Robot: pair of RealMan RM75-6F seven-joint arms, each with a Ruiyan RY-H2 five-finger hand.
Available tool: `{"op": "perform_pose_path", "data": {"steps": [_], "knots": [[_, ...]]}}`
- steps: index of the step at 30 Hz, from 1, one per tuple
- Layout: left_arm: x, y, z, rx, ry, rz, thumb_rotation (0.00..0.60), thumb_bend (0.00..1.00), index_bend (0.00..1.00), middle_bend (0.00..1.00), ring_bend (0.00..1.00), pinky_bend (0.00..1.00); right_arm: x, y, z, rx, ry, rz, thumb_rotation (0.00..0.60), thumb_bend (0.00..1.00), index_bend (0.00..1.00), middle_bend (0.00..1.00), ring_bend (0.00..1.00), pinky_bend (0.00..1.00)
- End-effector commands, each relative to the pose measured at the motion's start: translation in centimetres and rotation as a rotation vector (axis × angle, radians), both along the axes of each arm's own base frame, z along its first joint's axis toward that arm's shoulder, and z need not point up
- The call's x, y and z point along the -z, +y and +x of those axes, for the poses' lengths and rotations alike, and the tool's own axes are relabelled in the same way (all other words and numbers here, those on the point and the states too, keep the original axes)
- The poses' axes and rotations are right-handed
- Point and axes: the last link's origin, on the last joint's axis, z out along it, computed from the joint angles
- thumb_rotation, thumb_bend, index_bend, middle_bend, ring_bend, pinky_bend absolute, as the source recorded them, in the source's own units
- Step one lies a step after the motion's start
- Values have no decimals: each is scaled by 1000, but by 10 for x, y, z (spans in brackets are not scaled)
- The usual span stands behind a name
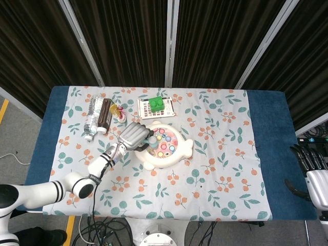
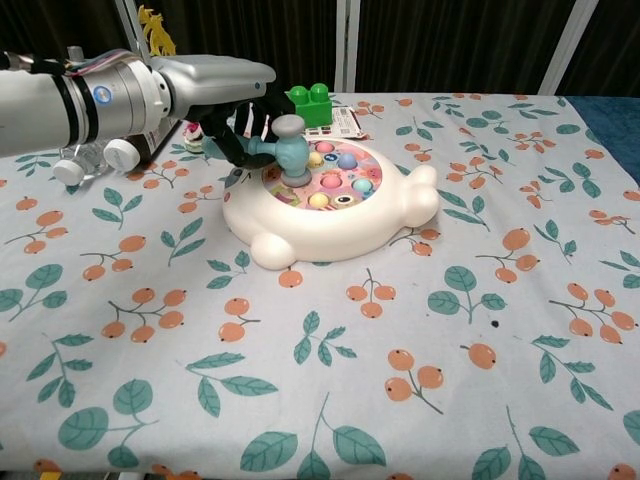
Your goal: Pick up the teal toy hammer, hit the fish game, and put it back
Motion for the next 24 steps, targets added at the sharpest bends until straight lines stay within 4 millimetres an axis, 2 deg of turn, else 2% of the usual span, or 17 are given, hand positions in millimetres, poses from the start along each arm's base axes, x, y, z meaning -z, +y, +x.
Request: {"op": "perform_pose_path", "data": {"steps": [1, 7, 18, 24], "knots": [[-3, -1, 1, 10, 10, 8, 600, 485, 596, 573, 449, 464, -1, 0, 0, -4, 1, -2, 600, 176, 0, 68, 0, 0], [-17, -1, 5, 13, -8, 34, 600, 485, 595, 574, 450, 464, 0, 0, 1, -7, -1, -1, 600, 176, 0, 68, 0, 0], [1, -2, 0, -2, 35, 5, 600, 486, 597, 574, 450, 465, -1, 1, -1, 3, -2, -4, 600, 176, 0, 68, 0, 0], [-11, 3, 7, -3, -5, 35, 600, 486, 597, 574, 449, 465, -2, 2, -3, 5, -6, -10, 600, 176, 0, 68, 0, 0]]}}
